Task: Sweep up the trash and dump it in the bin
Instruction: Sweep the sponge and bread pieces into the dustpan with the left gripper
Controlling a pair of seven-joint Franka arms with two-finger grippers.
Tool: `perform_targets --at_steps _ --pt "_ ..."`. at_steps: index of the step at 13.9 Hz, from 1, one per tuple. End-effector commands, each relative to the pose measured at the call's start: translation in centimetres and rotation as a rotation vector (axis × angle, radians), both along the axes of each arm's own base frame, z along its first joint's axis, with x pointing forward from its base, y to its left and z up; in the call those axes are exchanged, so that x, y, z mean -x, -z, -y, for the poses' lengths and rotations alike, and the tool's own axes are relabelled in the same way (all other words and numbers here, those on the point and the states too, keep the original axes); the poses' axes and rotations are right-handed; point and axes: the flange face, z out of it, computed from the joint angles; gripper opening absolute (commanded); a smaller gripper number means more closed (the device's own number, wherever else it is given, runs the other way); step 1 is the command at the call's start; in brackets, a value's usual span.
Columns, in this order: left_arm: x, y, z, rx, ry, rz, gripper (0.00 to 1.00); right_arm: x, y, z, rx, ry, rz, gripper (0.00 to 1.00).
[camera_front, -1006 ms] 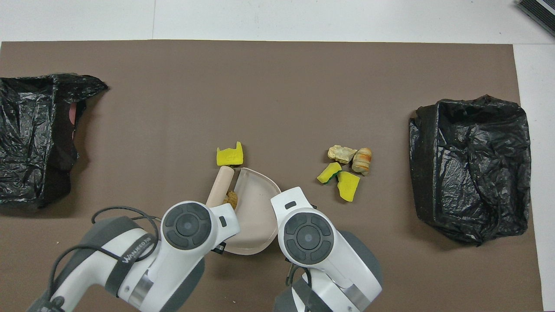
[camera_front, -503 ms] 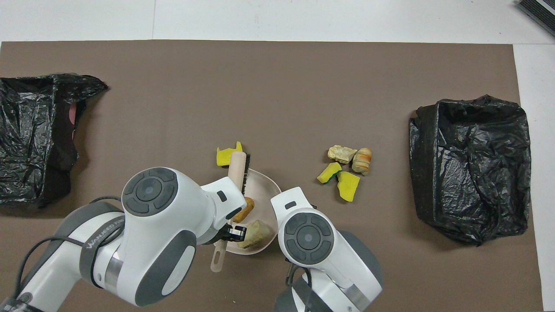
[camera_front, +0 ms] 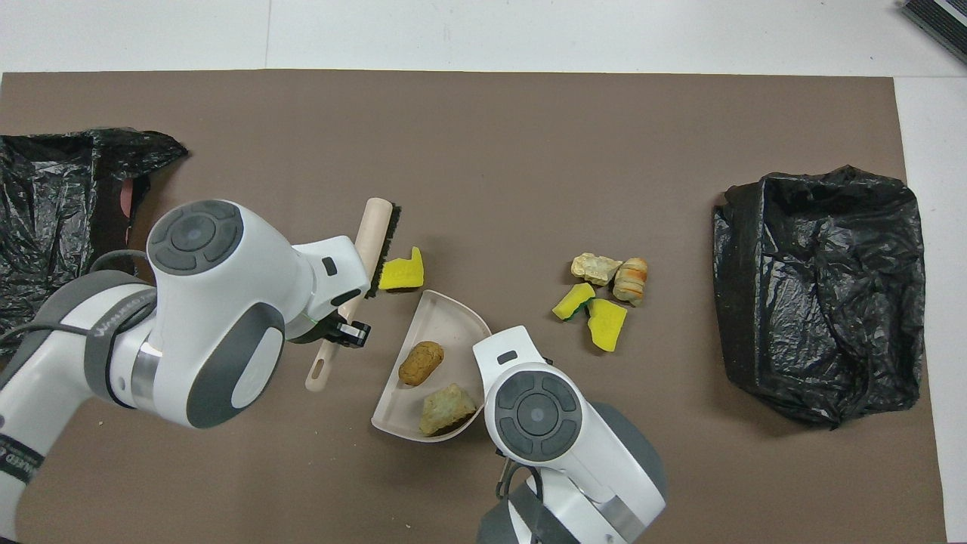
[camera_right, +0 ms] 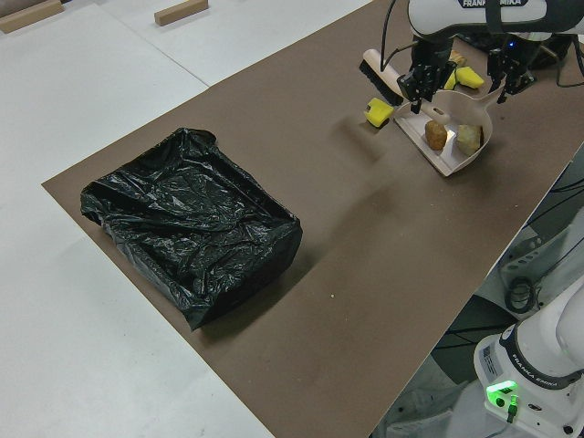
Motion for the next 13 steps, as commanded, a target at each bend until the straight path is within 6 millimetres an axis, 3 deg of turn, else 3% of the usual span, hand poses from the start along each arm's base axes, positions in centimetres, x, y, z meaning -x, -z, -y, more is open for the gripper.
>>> perform_targets --at_steps 1,3,5,10,13 --pt "-4.1 1.5 -1.7 0.011 0.079 0.011 0.0 0.6 -0.3 -0.3 -0.006 0.12 0.002 0.0" --pt "-5.5 3.9 -2.8 -0.041 0.186 0.039 0.0 1.0 -0.2 -0.5 0.011 0.153 -0.011 0.0" --pt "-5.3 5.2 -3.2 -0.066 0.288 0.023 0.0 1.1 0.1 -0.4 0.016 0.156 -0.02 0.0" --pt "-1.0 6.6 -4.4 -0.068 0.485 -0.086 0.0 1.1 0.2 -0.5 0.015 0.157 -0.022 0.0" --pt "1.7 5.9 -1.7 -0.079 0.566 -0.168 0.0 1.1 0.2 -0.5 0.014 0.157 -0.021 0.0"
